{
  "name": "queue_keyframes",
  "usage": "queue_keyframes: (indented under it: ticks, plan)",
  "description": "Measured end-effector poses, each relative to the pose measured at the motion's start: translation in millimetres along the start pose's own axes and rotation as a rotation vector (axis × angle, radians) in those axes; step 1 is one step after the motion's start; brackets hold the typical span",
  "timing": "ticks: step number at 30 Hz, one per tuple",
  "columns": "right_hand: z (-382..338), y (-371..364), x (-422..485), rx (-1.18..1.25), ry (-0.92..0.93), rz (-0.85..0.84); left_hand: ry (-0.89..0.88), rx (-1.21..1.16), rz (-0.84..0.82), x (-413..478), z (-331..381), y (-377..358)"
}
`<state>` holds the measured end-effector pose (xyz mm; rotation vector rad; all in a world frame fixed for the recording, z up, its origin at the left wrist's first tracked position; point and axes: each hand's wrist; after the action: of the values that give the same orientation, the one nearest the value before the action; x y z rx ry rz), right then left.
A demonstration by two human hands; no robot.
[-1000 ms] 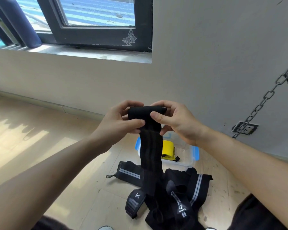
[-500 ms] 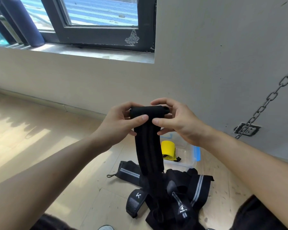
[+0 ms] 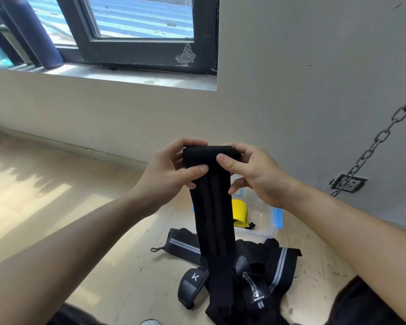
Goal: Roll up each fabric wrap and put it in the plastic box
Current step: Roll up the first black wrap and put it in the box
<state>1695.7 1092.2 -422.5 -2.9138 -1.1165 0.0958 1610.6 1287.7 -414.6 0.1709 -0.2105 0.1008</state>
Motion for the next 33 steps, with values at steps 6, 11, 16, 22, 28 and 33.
queue_keyframes:
  ticks: [6,11,16,22,28,33]
  plan:
    - [-1.9,4.7,0.5,0.066,0.066,0.01,0.219,-0.085,-0.172,-1.6,4.3,-0.2]
    - [2.6,2.9,1.1,0.026,0.094,0.009,0.196,-0.077,-0.072,-0.1,4.2,-3.8]
    - [1.9,4.9,-0.9,-0.04,0.024,-0.005,0.149,-0.078,-0.05,-1.1,0.8,-0.9]
    - [-1.3,-1.7,1.6,-0.045,-0.055,0.026,0.084,-0.067,-0.04,-2.1,-2.7,-2.7]
    - [-1.1,1.6,-1.2,-0.028,0.0,0.022,0.117,-0.037,-0.058,0.4,-3.4,-2.7]
    - [-1.7,3.6,-2.3,-0.012,0.056,0.039,0.215,-0.062,-0.188,-0.6,-3.7,0.8]
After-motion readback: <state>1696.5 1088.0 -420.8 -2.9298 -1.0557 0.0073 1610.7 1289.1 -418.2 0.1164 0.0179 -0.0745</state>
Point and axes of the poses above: each hand's wrist, its own x-axis towards the middle knuckle, its own y-axis out of the back of the hand, z = x × y, and after that the axes turned 5 degrees about -y, right-handed
